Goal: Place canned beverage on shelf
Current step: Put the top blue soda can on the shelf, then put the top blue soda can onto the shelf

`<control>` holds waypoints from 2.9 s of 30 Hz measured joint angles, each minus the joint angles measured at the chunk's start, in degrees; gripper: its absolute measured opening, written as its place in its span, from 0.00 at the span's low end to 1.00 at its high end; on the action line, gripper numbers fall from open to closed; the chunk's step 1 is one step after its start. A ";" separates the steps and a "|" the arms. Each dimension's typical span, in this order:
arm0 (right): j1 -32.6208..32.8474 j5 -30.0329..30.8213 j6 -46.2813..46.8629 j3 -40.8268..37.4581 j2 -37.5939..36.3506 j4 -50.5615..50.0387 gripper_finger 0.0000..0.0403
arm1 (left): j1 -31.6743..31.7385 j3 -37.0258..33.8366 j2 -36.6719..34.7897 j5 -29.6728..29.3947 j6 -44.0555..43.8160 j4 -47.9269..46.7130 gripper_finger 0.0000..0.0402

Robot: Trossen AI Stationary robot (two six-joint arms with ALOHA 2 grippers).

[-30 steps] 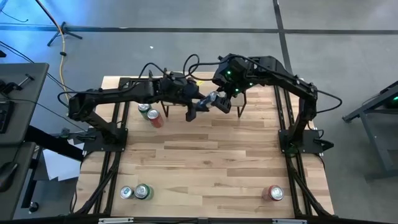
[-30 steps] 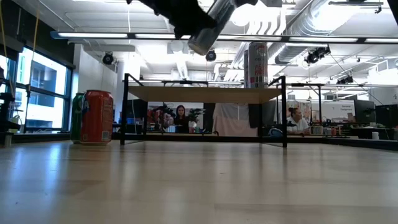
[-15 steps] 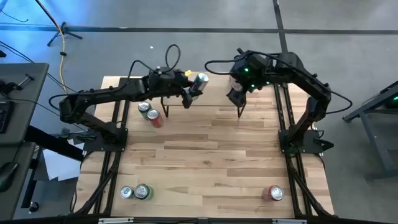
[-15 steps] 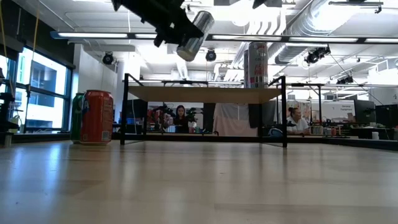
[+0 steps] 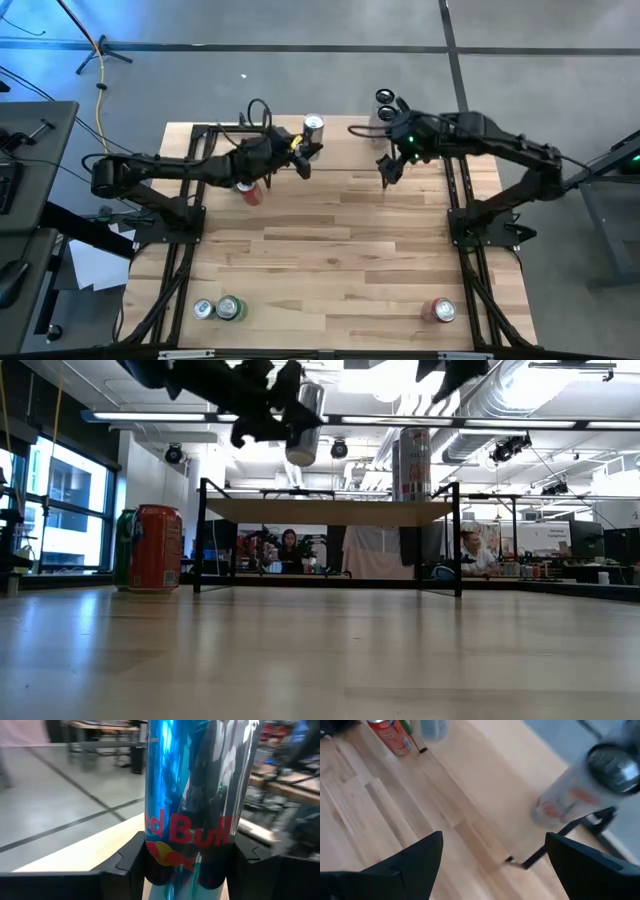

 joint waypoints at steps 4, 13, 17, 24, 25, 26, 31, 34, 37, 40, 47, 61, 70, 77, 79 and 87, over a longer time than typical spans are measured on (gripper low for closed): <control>-0.02 -1.11 3.09 -8.53 -4.56 5.55 0.83 | -2.36 -2.37 0.00 -8.14 -0.06 0.27 0.37; -0.02 -4.28 2.49 -11.80 -6.19 13.07 0.83 | -3.55 -6.49 0.20 -19.73 -5.90 1.07 0.40; -0.02 -4.55 1.30 -11.80 -6.19 16.00 0.83 | -2.59 -8.30 0.60 -19.95 -7.39 2.54 0.40; -0.02 -4.81 0.95 -11.80 -6.19 17.78 0.83 | -1.56 -10.44 0.61 -19.88 -7.52 6.30 0.40; -0.02 -4.86 1.05 -11.80 -6.19 17.76 0.83 | -1.56 -10.38 0.61 -19.92 -7.51 6.53 0.40; -0.02 -4.89 1.16 -11.80 -6.19 17.76 0.83 | -1.58 -10.33 0.61 -19.82 -7.51 6.45 0.40; -0.02 -5.20 1.38 -11.80 -6.19 17.76 0.83 | -1.63 -10.35 0.61 -18.24 -6.97 6.13 0.45; -0.02 -5.20 1.38 -11.80 -6.19 17.76 0.83 | -1.80 -10.35 0.61 -17.28 -5.70 6.00 0.49; -0.02 -5.20 1.38 -11.80 -6.19 17.76 0.83 | -1.80 -10.35 0.61 -16.68 -5.54 5.88 0.53; -0.02 -5.20 1.38 -11.80 -6.19 17.76 0.83 | -1.80 -10.35 0.61 -15.76 -5.52 5.73 0.55; -0.02 -5.20 1.38 -11.80 -6.19 17.76 0.83 | -1.69 -10.22 0.52 -14.61 -5.47 3.63 0.57; -0.02 -6.82 1.38 -11.80 -6.17 17.74 0.83 | -1.59 -10.22 1.03 -15.39 -6.00 3.73 0.57; -0.02 -6.82 0.73 -11.78 -6.17 17.74 0.83 | -1.25 -10.21 4.66 -14.80 -3.52 8.37 0.61; -0.02 -6.82 0.63 -11.78 -6.17 18.61 0.83 | -1.25 -10.16 4.61 -14.66 -4.66 6.89 0.70; -0.02 -6.82 0.59 -11.78 -6.17 18.58 0.83 | -1.25 -10.16 4.61 -14.57 -4.15 6.84 0.72; -0.02 -6.82 0.51 -11.78 -6.17 18.57 0.83 | -1.32 -10.18 4.61 -14.39 -3.33 6.55 0.77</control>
